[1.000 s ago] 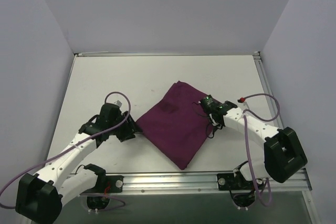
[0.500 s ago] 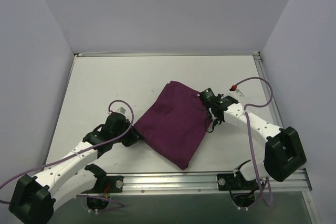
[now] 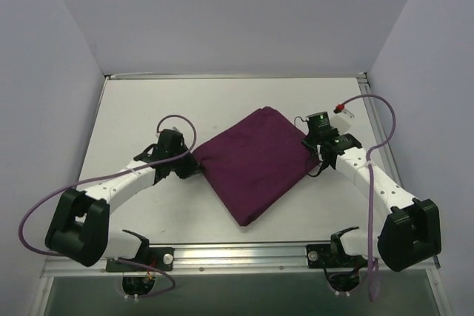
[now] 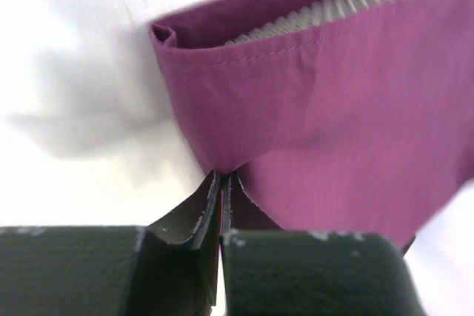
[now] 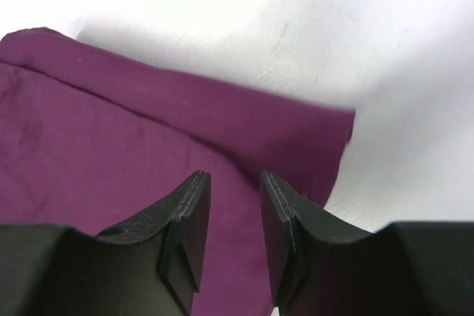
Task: Open and lay out the surgical kit
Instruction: Move the surgical kit at the center of the board.
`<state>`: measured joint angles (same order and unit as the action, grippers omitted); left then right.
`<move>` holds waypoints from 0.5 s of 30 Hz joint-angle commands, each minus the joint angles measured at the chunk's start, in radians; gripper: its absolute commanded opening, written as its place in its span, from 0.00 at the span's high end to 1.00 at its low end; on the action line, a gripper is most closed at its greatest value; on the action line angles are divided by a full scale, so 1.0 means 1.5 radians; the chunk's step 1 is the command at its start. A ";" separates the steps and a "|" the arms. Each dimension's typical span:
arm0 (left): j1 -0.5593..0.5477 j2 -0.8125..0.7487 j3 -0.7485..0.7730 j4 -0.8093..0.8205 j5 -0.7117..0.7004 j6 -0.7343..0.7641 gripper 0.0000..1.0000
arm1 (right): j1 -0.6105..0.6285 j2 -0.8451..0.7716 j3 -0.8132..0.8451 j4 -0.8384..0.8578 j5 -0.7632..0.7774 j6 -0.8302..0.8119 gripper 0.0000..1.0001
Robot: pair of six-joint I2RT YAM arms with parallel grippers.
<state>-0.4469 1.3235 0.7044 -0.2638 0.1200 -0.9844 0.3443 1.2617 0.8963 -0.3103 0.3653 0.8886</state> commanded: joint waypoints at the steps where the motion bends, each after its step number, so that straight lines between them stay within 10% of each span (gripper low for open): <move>1: 0.069 0.106 0.082 0.020 -0.004 0.067 0.93 | -0.024 0.025 0.022 0.036 -0.053 -0.124 0.66; 4: 0.100 0.204 0.204 -0.009 0.002 0.101 0.88 | -0.047 0.091 0.062 0.057 -0.088 -0.162 0.64; 8: 0.126 0.255 0.334 -0.113 -0.018 0.135 0.56 | -0.092 0.189 0.127 0.056 -0.155 -0.192 0.61; 12: 0.131 0.221 0.374 -0.142 0.004 0.157 0.03 | -0.108 0.227 0.178 0.038 -0.209 -0.214 0.59; 15: 0.131 0.202 0.402 -0.205 0.002 0.181 0.03 | -0.113 0.255 0.224 -0.012 -0.199 -0.228 0.58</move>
<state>-0.2470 1.6947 1.2442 -0.4614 0.1169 -0.7750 0.1776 1.6352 1.1500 -0.2531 0.1001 0.6025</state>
